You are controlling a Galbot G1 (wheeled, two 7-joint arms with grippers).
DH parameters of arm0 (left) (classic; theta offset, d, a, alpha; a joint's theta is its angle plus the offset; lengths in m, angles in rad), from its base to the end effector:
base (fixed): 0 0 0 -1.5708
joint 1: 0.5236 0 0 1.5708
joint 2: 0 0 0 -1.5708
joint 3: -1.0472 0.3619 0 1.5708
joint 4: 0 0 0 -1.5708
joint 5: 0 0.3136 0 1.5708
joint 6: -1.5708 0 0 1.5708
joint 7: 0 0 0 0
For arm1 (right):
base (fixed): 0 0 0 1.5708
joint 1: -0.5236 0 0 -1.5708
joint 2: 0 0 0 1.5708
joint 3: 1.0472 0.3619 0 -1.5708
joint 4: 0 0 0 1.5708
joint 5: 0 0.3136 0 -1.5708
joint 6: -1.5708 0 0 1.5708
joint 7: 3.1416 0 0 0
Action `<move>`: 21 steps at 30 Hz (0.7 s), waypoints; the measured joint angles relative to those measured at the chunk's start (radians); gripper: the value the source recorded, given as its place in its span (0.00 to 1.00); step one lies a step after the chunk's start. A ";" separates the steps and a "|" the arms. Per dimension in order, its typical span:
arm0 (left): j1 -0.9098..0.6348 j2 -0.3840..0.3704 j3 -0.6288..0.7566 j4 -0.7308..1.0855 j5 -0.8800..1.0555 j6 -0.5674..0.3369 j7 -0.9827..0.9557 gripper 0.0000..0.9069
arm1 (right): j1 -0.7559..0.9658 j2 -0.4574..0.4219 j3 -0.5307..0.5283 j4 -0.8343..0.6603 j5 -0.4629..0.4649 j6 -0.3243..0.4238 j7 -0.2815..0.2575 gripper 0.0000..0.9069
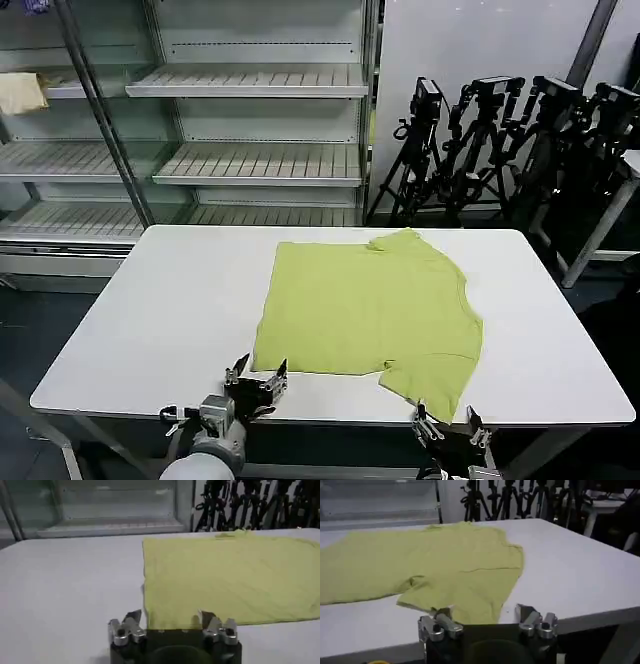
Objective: Fold and organize the clothes.
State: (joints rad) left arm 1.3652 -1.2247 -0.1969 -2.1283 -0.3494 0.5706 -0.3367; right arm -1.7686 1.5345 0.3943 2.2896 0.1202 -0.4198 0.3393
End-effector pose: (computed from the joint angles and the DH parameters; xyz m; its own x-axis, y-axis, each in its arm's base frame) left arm 0.1727 -0.0139 -0.2814 -0.8855 0.1491 0.4401 0.1691 0.9856 0.0063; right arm 0.0724 0.0248 -0.2720 -0.8855 0.1534 0.4385 0.1867 0.9819 0.0334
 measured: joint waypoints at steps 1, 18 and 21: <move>0.000 0.000 0.000 0.001 0.000 0.000 0.000 0.03 | 0.000 0.000 0.000 -0.001 0.005 0.000 0.000 0.00; 0.029 -0.012 -0.026 -0.018 -0.031 -0.002 0.003 0.02 | -0.051 -0.022 0.003 0.030 0.018 0.043 -0.037 0.00; 0.041 -0.012 -0.035 -0.036 -0.041 -0.006 0.006 0.02 | -0.070 -0.029 0.010 0.052 0.008 0.055 -0.045 0.00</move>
State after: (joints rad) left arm 1.4067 -1.2366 -0.2319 -2.1646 -0.3901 0.5646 -0.3302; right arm -1.8387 1.5053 0.4040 2.3412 0.1280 -0.3652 0.2944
